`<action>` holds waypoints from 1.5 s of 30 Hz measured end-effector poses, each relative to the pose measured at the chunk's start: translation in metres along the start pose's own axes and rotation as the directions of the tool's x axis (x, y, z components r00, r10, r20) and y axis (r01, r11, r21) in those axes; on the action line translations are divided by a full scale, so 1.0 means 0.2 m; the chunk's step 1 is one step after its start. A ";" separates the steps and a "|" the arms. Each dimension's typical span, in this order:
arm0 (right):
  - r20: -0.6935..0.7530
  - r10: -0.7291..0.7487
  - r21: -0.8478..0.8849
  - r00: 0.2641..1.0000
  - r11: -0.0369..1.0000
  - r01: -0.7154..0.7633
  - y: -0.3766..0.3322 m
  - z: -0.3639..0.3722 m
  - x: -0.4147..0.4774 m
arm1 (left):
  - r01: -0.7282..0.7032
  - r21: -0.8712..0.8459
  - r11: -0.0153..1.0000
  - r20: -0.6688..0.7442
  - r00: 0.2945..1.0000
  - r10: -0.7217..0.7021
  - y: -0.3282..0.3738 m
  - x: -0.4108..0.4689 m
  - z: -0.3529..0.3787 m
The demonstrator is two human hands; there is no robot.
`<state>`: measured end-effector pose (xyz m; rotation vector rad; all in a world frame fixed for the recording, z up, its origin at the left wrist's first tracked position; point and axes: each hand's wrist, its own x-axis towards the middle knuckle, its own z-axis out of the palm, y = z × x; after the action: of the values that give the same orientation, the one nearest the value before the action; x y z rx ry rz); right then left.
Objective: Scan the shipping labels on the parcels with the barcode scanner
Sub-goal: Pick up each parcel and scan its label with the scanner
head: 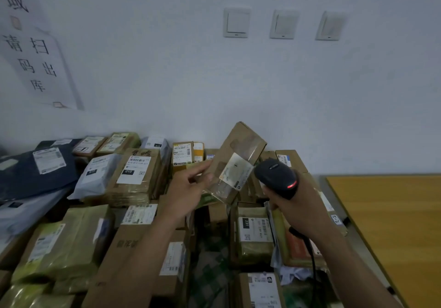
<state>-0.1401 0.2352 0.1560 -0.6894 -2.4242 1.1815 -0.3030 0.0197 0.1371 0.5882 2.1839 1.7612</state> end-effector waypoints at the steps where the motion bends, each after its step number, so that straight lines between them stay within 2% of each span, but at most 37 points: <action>1: 0.020 -0.004 -0.033 1.000 0.999 0.005 -0.02 -0.01 -0.01 | -0.021 0.043 0.999 0.006 1.000 0.021 0.00 0.04 -0.03; 6: 0.183 -0.032 -0.131 0.983 0.990 0.056 -0.09 0.00 -0.07 | -0.065 0.206 0.976 0.035 0.998 0.059 0.00 0.18 -0.09; 14: 0.228 -0.055 -0.183 0.972 0.978 0.099 -0.08 0.07 -0.05 | -0.098 0.396 0.913 0.070 0.995 0.076 -0.05 0.23 -0.09; 26: 0.296 -0.060 -0.273 0.953 0.951 0.144 -0.03 0.10 -0.01 | -0.075 0.428 0.901 0.078 0.996 0.046 -0.09 0.27 -0.08; 32: 0.280 -0.040 -0.231 0.959 0.967 0.108 -0.01 0.10 0.00 | -0.055 0.430 0.901 0.080 0.997 0.022 -0.10 0.29 -0.06; 36: 0.269 -0.004 -0.191 0.963 0.980 0.057 0.03 0.06 0.02 | -0.027 0.343 0.939 0.073 0.997 0.002 -0.11 0.33 0.03; 39: 0.220 0.052 -0.139 0.974 0.990 -0.022 0.12 0.00 0.07 | 0.124 0.128 0.984 0.063 0.989 -0.132 -0.12 0.41 0.17; 42: 0.188 0.149 -0.095 0.971 0.987 -0.132 0.24 -0.08 0.13 | 0.341 -0.141 0.930 0.214 0.927 -0.307 -0.14 0.50 0.36; 45: 0.183 0.193 -0.041 0.964 0.981 -0.189 0.33 -0.14 0.14 | 0.375 -0.182 0.909 0.242 0.913 -0.329 -0.19 0.62 0.58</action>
<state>-0.1313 0.3037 0.1212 -0.8732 -2.5746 1.3486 -0.3641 0.1712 0.0801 0.2812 1.7842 1.6377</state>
